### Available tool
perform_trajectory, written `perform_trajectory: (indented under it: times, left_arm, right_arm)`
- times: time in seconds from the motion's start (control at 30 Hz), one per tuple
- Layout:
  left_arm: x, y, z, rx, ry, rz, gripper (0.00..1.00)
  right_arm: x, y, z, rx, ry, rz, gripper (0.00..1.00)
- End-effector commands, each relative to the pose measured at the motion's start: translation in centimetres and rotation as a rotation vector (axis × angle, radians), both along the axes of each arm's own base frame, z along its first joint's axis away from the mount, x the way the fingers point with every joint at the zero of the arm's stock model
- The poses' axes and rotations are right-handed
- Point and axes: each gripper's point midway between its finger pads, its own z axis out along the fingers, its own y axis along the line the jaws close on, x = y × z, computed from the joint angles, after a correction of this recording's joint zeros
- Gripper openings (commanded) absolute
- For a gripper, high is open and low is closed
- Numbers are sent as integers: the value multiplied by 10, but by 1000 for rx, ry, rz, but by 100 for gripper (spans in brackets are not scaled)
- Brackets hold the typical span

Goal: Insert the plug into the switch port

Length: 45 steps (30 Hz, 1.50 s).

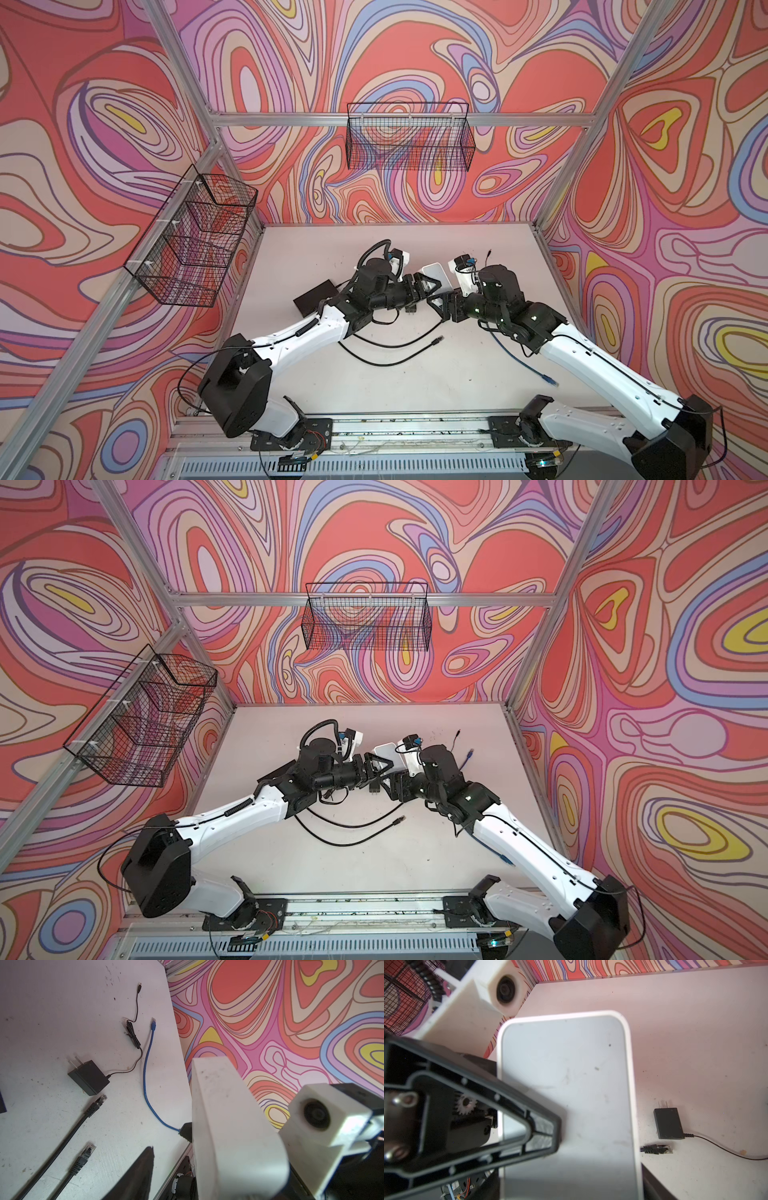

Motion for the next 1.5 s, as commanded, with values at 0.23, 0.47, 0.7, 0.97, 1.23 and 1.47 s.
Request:
perform_trajectory:
  times: [0.23,0.47,0.7,0.97,1.23,1.47]
  left_arm:
    - [7,2,16,-45,-40,39,56]
    - [8,-2,16,-54,-41,40,54]
    - [5,-12,10,-48,-27,9,41]
    - [4,-19,6,-57,-13,-20,20]
    - [7,-14,2,-33,-10,-1,14]
    - [21,23,-5,16,-15,88,12]
  right_arm:
    - [7,8,15,55,-37,-16,24]
    - [10,10,14,52,-33,-23,24]
    - [14,11,12,46,-32,-28,24]
    - [14,10,13,43,-40,-26,24]
    - [12,-2,8,15,-46,-76,61]
    - [2,-36,3,-12,-29,-215,85]
